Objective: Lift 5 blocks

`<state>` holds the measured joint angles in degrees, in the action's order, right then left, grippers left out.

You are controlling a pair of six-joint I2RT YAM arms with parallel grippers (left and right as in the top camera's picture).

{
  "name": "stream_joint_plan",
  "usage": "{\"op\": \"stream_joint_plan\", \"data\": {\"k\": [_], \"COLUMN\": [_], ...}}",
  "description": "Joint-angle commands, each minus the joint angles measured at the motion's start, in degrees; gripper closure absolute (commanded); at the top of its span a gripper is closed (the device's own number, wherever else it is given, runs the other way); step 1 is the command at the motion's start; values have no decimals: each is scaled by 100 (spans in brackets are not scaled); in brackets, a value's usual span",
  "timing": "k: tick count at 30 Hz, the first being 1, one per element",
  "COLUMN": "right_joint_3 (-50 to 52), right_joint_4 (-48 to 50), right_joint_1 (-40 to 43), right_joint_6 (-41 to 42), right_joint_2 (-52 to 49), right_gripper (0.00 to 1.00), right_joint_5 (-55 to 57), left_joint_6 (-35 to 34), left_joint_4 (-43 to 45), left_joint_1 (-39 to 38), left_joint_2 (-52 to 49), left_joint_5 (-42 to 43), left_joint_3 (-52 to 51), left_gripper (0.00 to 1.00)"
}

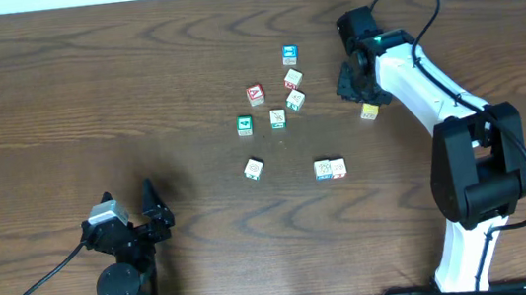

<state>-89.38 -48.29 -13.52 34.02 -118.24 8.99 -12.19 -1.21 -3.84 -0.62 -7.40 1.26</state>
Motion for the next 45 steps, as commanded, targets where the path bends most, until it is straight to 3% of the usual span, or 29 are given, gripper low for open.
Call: {"op": "stream_joint_plan", "data": {"k": [1, 3, 5, 7, 11, 15, 20, 45], "right_joint_3": [0, 0, 0, 0, 11, 15, 15, 15], "right_joint_4": [7, 13, 9, 11, 13, 83, 170, -518], "right_joint_1": [177, 227, 262, 273, 271, 271, 271, 271], "right_joint_6": [-74, -118, -195, -289, -369, -367, -367, -391], "right_joint_2": [-35, -55, -68, -83, -107, -212, -522, -638], "right_gripper": [55, 38, 35, 40, 72, 88, 98, 99], "right_joint_5": [63, 61, 61, 61, 63, 63, 57, 42], "left_joint_6": [-9, -9, -9, -9, -9, -9, -9, -9], "left_joint_4": [-238, -238, -238, -238, -238, -238, -238, -238], "left_joint_1": [28, 28, 28, 28, 28, 28, 28, 28], "left_joint_2": [24, 24, 24, 24, 24, 24, 24, 24], "left_joint_5": [-37, -37, -37, -37, -37, -37, -37, -37], "left_joint_3": [-103, -103, -103, -103, -103, -103, -103, -103], "left_gripper": [23, 24, 23, 23, 23, 24, 24, 23]}}
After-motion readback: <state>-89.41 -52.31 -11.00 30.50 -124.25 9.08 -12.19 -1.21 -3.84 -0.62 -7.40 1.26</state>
